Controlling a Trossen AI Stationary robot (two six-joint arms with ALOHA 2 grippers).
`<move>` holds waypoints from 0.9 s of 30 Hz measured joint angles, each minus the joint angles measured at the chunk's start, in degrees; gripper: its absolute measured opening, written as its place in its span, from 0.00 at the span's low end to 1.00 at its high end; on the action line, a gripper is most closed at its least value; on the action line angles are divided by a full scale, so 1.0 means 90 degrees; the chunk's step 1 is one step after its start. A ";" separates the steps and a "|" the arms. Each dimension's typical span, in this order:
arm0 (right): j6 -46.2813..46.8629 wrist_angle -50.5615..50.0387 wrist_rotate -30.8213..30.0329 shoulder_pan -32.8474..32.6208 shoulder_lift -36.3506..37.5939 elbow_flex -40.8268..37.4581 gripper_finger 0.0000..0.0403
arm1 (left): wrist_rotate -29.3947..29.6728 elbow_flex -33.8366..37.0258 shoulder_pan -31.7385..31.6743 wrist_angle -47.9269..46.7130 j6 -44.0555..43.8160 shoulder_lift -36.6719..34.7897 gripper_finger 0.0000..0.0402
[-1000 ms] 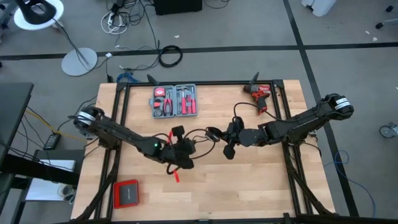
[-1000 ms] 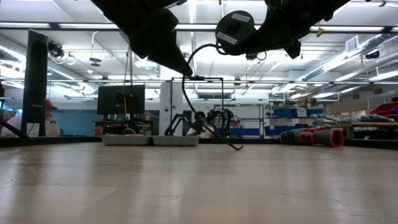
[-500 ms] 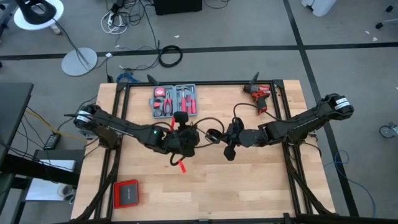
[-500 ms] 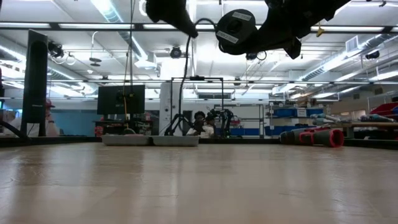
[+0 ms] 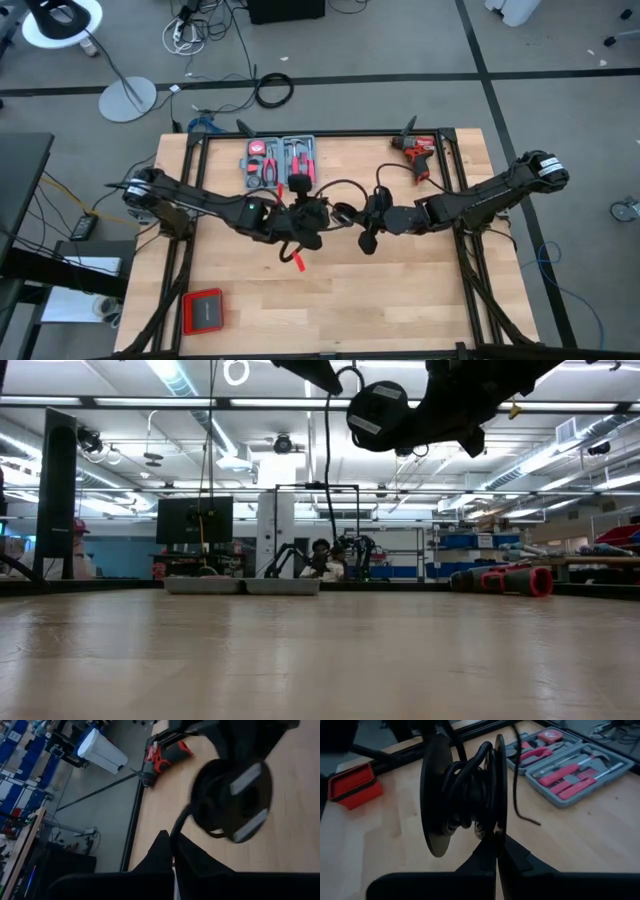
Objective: Coil cords
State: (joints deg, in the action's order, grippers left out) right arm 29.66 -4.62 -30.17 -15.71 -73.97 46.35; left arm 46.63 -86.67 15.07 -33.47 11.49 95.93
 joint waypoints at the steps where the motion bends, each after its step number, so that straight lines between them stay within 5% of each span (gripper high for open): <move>1: 0.0032 0.0002 -0.0003 0.0041 0.0002 0.0000 0.00 | 0.0002 0.0002 0.0000 0.0004 -0.0005 0.0031 0.00; 27: 0.0135 -0.0002 -0.0244 0.0490 0.0005 0.0000 0.00 | -0.0095 -0.0381 -0.0806 0.1182 0.0979 0.0227 0.00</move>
State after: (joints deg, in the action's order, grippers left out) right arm 30.87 -4.63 -32.36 -11.30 -73.93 46.35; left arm 45.78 -90.11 7.81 -22.83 20.30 97.98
